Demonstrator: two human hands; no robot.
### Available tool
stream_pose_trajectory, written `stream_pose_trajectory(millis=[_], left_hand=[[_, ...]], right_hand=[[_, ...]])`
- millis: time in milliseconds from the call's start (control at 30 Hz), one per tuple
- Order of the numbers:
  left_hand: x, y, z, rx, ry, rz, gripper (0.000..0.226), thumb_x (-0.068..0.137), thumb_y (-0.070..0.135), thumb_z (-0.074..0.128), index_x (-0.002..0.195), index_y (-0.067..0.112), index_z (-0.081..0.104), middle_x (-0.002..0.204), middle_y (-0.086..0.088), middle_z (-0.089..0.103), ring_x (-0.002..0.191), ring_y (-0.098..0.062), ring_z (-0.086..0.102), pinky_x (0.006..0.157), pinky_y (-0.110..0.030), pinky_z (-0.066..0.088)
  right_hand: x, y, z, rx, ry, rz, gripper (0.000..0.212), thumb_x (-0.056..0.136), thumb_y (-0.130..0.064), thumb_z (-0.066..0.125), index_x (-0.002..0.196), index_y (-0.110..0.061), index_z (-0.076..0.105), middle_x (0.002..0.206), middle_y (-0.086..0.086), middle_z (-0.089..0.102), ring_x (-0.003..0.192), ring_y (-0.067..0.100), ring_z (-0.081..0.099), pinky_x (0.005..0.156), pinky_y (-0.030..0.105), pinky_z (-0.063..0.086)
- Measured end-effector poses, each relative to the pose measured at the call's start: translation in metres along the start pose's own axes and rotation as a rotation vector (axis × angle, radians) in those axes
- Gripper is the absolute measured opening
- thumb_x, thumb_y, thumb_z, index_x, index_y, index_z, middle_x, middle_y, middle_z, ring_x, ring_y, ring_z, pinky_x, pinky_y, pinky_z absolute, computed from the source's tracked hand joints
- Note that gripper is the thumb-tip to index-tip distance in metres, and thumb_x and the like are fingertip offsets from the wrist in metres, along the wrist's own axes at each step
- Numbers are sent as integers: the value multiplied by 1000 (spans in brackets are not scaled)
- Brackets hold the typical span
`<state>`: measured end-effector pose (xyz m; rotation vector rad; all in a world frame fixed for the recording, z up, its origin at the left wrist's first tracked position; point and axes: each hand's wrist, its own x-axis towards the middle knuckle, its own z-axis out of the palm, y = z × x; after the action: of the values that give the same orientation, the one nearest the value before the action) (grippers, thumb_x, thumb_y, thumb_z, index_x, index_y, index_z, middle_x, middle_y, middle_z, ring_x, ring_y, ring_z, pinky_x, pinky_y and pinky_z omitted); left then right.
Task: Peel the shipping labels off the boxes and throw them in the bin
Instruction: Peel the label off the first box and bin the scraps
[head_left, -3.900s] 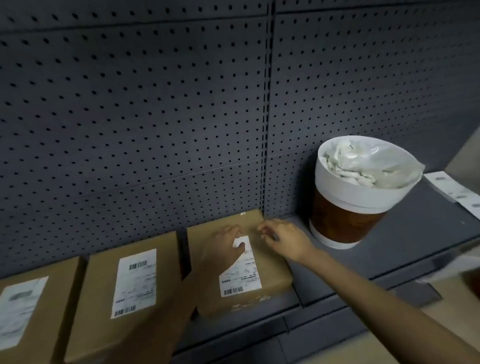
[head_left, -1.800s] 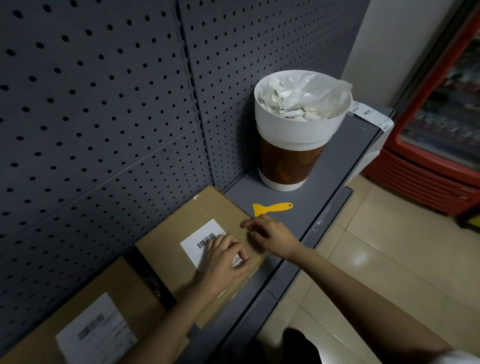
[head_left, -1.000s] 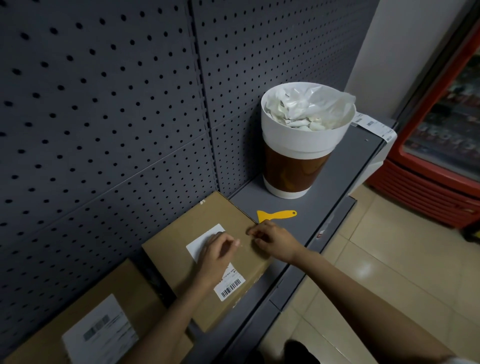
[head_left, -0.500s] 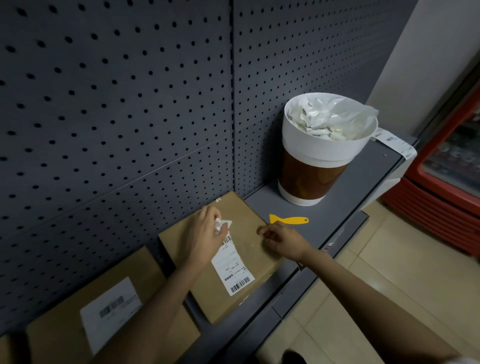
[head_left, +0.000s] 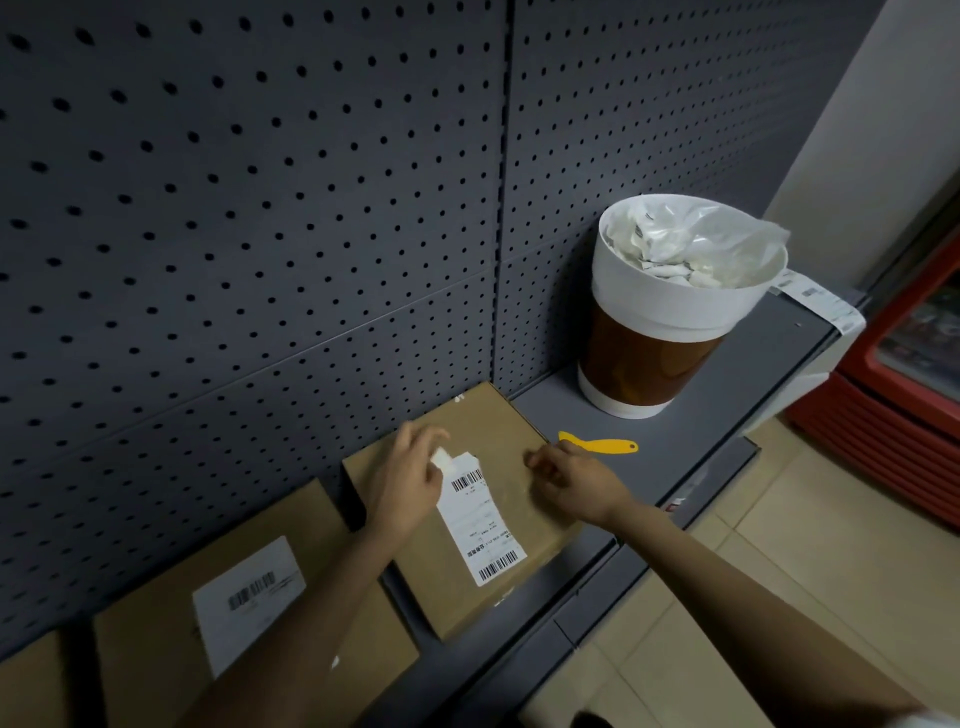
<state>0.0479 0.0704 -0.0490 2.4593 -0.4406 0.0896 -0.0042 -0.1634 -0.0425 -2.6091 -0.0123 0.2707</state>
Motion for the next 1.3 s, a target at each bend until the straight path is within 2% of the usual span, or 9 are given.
stream_pose_trajectory(millis=[133,233,367,467,567,800,1000,1133,1300], left_hand=[[-16,-6,28,146,-108,62,36,87,11,52,120,22,58,126,7,56,115,-17,48,96,-34,38],[-16,-6,32,151,-82,46,36,87,23,45,120,27,59,127,10,56,117,-16,45,96,-34,35],[-14,0,36,228,-134,55,62,78,56,23,128,32,51,133,11,48,123,-13,37,101,-33,27],[-15,3,42,273,-123,57,64,76,61,31,129,30,49,133,8,47,123,-16,37,102,-36,26],[-13,1,42,253,-98,57,56,77,56,48,126,28,51,131,6,50,120,-18,41,100,-37,29],[-4,3,34,211,-141,78,49,74,52,56,115,25,56,124,6,53,115,-18,46,96,-35,32],[-17,9,29,85,-56,161,16,79,38,50,76,23,47,109,10,62,94,-15,59,75,-30,44],[-22,13,22,-28,-65,6,27,82,8,56,82,25,35,108,15,62,78,-16,62,51,-32,46],[-33,7,10,-131,-125,-21,42,77,-2,53,100,32,41,102,9,59,81,-16,59,55,-34,49]], right_hand=[[-3,-8,11,5,-2,-70,34,89,-20,53,123,-18,52,118,6,49,114,20,45,95,25,36],[-5,-10,16,33,10,-73,37,88,-18,54,125,-17,52,120,7,48,118,20,44,98,21,32],[-8,-7,20,73,30,-69,38,86,-15,56,125,-15,53,123,7,48,122,20,42,100,16,26],[-9,-6,22,96,34,-72,38,85,-16,58,123,-16,54,123,8,49,121,21,43,104,21,29],[-10,-4,23,112,30,-68,38,85,-17,59,123,-18,55,123,8,49,120,21,44,105,26,32],[-10,-3,21,129,22,-74,38,85,-14,58,123,-17,56,123,8,49,121,21,44,106,26,32],[-8,-4,18,143,-11,-61,37,86,-17,59,123,-18,56,123,9,48,120,22,44,107,26,32],[-8,-4,14,153,-47,-48,37,88,-19,58,124,-19,55,126,8,47,121,20,42,106,23,29],[-10,-4,15,150,-55,-55,37,88,-18,58,124,-19,55,127,7,46,123,18,40,102,15,24]])
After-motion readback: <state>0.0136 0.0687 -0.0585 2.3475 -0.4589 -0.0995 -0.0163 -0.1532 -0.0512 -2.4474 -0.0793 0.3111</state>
